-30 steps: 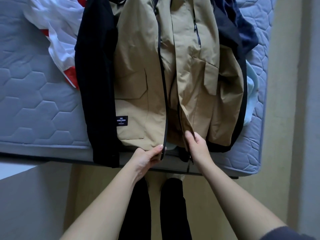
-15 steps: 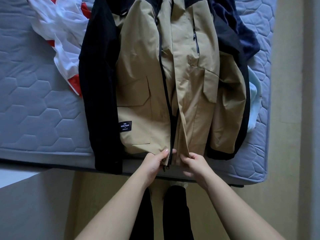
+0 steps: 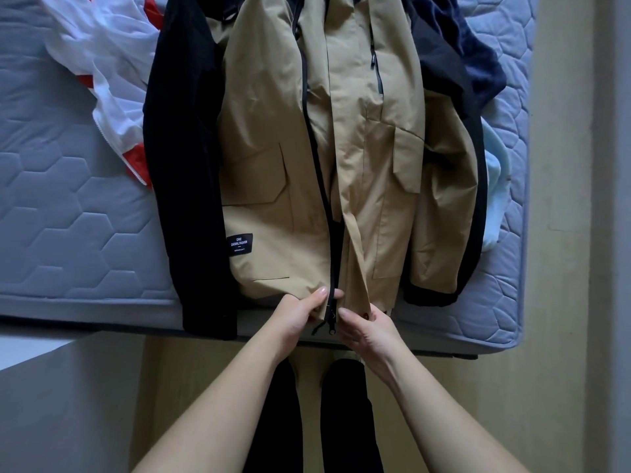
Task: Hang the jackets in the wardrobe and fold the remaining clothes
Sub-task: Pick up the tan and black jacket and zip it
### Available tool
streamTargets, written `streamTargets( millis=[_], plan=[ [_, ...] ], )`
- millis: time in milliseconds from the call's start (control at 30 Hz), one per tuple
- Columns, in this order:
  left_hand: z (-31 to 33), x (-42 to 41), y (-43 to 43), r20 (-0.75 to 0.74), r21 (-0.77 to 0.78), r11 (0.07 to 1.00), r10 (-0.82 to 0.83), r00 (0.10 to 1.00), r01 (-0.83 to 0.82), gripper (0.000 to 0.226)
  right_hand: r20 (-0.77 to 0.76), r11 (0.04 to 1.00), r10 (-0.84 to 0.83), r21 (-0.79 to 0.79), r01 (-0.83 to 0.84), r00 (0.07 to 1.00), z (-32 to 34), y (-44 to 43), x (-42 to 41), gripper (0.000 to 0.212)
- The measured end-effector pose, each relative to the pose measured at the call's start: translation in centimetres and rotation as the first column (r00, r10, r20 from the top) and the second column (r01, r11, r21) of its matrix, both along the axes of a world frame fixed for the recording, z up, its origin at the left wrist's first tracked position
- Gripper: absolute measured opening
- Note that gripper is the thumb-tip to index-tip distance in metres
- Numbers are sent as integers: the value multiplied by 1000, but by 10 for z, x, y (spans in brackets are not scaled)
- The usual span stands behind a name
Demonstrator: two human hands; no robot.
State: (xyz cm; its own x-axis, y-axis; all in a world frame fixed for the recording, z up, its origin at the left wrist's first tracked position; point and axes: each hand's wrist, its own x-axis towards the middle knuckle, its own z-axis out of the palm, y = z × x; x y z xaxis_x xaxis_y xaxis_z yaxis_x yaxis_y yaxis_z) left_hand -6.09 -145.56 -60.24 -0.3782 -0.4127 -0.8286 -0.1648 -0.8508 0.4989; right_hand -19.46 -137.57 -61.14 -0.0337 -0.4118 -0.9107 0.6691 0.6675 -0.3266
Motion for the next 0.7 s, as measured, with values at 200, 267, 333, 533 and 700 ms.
streamTargets(
  millis=[200,267,333,533,700],
  plan=[
    [-3,12,0,115,-12,997,-78,990,80,27,13,1000,-24,-21,24,1000,4,-4,-2,20],
    [-3,17,2,122,32,998,-66,990,63,29,78,998,-29,-62,34,997,7,-4,-4,24],
    [-2,20,4,117,48,996,-73,990,68,27,93,997,-13,-76,20,996,8,-4,-5,27],
    [2,25,5,46,167,981,-109,993,100,33,-7,999,1,-39,-1,1000,4,-3,-2,14],
    [3,24,0,48,171,971,-180,982,169,34,-56,1000,15,-5,-15,998,5,-7,2,18]
  ],
)
